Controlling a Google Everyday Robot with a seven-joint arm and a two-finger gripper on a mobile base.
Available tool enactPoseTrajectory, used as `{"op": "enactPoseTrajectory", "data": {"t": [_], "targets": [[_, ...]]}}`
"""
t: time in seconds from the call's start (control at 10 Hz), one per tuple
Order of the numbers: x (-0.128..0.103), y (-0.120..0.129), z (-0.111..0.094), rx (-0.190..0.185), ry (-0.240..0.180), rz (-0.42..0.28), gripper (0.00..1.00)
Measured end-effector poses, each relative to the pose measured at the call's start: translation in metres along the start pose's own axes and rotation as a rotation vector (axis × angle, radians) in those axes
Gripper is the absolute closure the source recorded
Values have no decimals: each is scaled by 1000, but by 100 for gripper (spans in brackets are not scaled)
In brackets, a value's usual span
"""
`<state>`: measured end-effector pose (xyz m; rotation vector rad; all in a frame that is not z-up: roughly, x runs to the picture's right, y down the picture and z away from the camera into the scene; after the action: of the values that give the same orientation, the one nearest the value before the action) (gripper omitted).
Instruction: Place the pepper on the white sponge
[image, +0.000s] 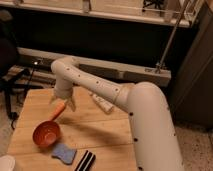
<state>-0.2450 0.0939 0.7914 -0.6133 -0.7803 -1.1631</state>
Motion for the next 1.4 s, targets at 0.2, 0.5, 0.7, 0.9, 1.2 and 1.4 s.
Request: {"op": "enactPoseTrajectory", "data": {"t": [0.2,0.5,0.7,0.9,1.2,1.4], "targets": [[-5,-12,4,-30,-10,5,20],[6,-32,21,28,-27,4,20],[15,-36,34,37,-37,-12,20],[25,-32,45,24,-61,-29,20],[39,-30,64,63,-119,-40,20],[55,-30,71,131,-150,-33,20]]}}
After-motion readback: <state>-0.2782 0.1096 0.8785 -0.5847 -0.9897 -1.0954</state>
